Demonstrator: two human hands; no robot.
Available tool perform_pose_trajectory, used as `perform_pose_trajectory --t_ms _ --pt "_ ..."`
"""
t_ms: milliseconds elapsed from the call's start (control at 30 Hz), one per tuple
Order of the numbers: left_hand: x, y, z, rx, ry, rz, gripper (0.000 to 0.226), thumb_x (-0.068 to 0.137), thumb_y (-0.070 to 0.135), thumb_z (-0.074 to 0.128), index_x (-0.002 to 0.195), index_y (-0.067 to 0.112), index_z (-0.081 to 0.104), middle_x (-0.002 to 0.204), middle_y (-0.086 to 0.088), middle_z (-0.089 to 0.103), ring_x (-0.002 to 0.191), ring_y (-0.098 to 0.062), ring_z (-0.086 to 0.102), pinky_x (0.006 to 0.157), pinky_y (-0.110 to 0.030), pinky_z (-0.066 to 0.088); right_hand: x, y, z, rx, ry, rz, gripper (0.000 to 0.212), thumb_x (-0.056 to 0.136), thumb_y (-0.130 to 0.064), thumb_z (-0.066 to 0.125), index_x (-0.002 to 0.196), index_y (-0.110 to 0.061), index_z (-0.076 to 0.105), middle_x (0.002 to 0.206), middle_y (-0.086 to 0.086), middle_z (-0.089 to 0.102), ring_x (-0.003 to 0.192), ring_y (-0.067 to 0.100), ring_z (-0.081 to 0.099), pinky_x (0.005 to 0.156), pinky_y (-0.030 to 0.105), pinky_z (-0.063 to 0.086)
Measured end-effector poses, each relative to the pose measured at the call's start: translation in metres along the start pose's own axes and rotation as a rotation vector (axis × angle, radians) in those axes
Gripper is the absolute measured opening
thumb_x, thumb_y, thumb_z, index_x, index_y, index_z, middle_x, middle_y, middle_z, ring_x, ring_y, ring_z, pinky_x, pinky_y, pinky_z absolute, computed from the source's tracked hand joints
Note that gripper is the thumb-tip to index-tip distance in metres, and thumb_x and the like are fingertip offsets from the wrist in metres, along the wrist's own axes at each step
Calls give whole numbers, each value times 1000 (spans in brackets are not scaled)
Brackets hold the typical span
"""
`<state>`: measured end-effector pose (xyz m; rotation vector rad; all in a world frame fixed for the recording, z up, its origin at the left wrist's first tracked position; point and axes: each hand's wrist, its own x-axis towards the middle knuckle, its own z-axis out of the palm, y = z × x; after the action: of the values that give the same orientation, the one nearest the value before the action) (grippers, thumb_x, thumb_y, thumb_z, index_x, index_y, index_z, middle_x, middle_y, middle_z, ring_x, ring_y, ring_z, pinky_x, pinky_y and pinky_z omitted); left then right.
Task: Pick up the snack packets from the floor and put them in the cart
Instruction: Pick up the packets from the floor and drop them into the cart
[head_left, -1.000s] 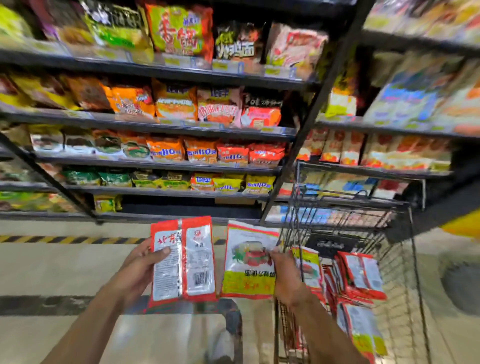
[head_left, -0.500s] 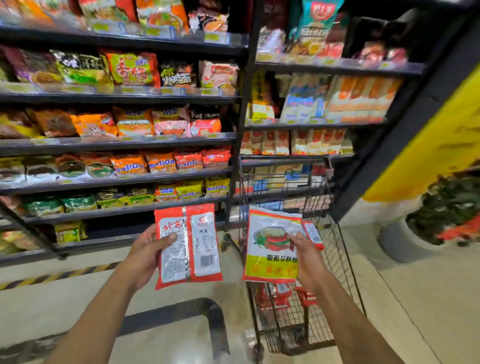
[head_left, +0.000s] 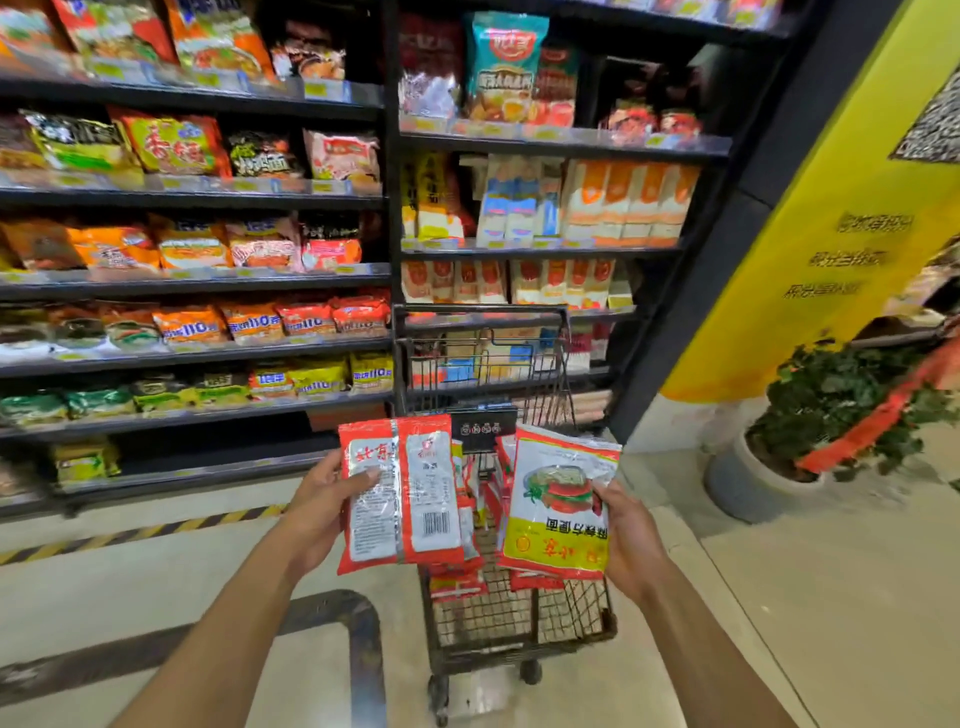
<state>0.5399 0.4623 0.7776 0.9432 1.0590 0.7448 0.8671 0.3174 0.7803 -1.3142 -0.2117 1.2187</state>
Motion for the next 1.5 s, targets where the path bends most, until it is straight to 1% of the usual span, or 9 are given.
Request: perform_pose_trajectory --t_ms 333,600,733,800,867,933,1100,1333,1500 --pt "-19 -66 141 -6 49 -71 33 93 4 71 125 11 64 115 -18 77 101 -41 75 94 -62 57 11 -35 -130 31 -14 77 35 107 -23 50 139 -13 61 131 26 68 119 49 65 104 74 44" --pt "25 -85 149 -9 73 -142 40 89 10 77 126 19 64 116 -17 76 105 -43 74 98 -68 53 67 -38 -142 -39 35 115 46 92 -33 71 136 -20 65 124 28 57 122 53 60 103 80 38" --pt "68 -95 149 -31 79 -168 38 92 8 74 127 16 64 115 -16 77 103 -41 75 93 -62 57 114 -34 -135 -88 16 136 39 99 -30 65 135 -17 64 122 25 58 126 56 57 103 81 36" --pt "96 -100 146 -63 87 -195 40 91 7 74 129 14 63 116 -18 76 104 -41 74 93 -60 58 139 -34 -129 -118 44 142 51 90 -37 74 136 -17 63 119 31 50 122 54 58 103 82 34" --pt "123 -105 140 -88 112 -238 42 90 6 75 130 13 64 117 -19 76 104 -42 74 96 -62 56 164 -34 -118 -143 48 170 43 95 -35 69 135 -18 65 127 42 50 123 54 60 101 82 37" --pt "148 -109 132 -104 134 -281 40 90 5 74 128 14 65 115 -18 76 104 -42 74 96 -63 55 189 -32 -108 -205 22 205 32 104 -30 58 134 -19 65 134 36 58 118 53 64 98 79 44" --pt "198 -126 114 -121 180 -366 40 88 6 75 126 14 65 113 -17 77 102 -42 75 92 -65 57 248 -12 -92 -267 -1 244 27 107 -26 52 132 -18 61 123 20 74 107 44 73 88 62 60" --pt "250 -179 97 -64 241 -467 45 86 7 79 128 9 66 117 -19 76 102 -42 75 92 -65 57 313 39 -90 -278 31 356 28 108 -24 51 132 -16 62 124 23 71 107 47 71 83 60 61" --pt "293 -218 95 25 309 -473 37 89 5 77 124 15 70 115 -11 78 102 -37 75 92 -59 59 360 76 -99 -331 68 413 21 109 -18 49 120 -17 67 96 18 67 84 34 71 65 37 61"
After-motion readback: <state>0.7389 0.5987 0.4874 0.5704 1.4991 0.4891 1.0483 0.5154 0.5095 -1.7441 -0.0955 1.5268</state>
